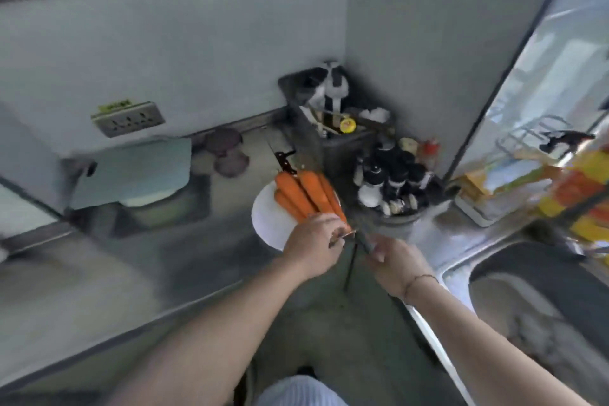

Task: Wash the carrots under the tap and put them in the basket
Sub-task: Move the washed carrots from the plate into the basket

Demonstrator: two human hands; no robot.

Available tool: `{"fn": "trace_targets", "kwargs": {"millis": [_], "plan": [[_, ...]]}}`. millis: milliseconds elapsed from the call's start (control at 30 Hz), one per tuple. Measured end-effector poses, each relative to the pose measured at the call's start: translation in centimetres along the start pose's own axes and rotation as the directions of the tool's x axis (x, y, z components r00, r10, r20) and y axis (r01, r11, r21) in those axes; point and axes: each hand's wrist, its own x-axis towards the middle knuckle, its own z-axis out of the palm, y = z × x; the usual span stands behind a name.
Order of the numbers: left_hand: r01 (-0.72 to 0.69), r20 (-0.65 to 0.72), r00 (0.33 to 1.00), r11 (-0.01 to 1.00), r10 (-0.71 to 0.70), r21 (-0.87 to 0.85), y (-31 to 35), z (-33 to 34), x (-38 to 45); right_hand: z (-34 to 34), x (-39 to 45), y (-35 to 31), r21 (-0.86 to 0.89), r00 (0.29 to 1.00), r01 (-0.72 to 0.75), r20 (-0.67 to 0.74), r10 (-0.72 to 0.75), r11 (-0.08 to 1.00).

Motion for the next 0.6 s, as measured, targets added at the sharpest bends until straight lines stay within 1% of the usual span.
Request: {"fn": "trace_targets", "kwargs": {"millis": [133,267,333,433,533,600], "plan": [[0.133,-0.012,0.991,0.99,-0.134,-0.048,-5.4,-3.2,1.1,1.9,3.6,-5.2,0.024,0.999,0.036,0.01,-0.036,0.999],[0.26,-0.063,0.96,0.954,-0.272,-0.147,-9.3,-4.5,3.6,3.0,6.5,-7.9,-0.076,1.0,0.02,0.025,-0.018,0.997],[0.326,-0.058,0.937,0.922,-0.344,-0.211,-10.7,-4.6,5.1,3.3,7.8,-8.6,-0.084,1.0,-0.009,0.018,0.011,0.996],[0.41,0.014,0.904,0.857,-0.427,-0.311,-12.2,-4.4,7.3,3.4,9.6,-9.1,-0.076,0.995,-0.087,0.035,0.09,0.993],[0.458,-0.011,0.865,0.798,-0.502,-0.393,-13.4,-3.7,9.0,3.5,11.0,-9.2,-0.089,0.989,-0.14,0.039,0.144,0.986],[0.491,-0.03,0.839,0.779,-0.544,-0.39,-14.0,-3.5,10.1,3.5,11.8,-9.3,-0.12,0.987,-0.162,0.0,0.163,0.98]]}}
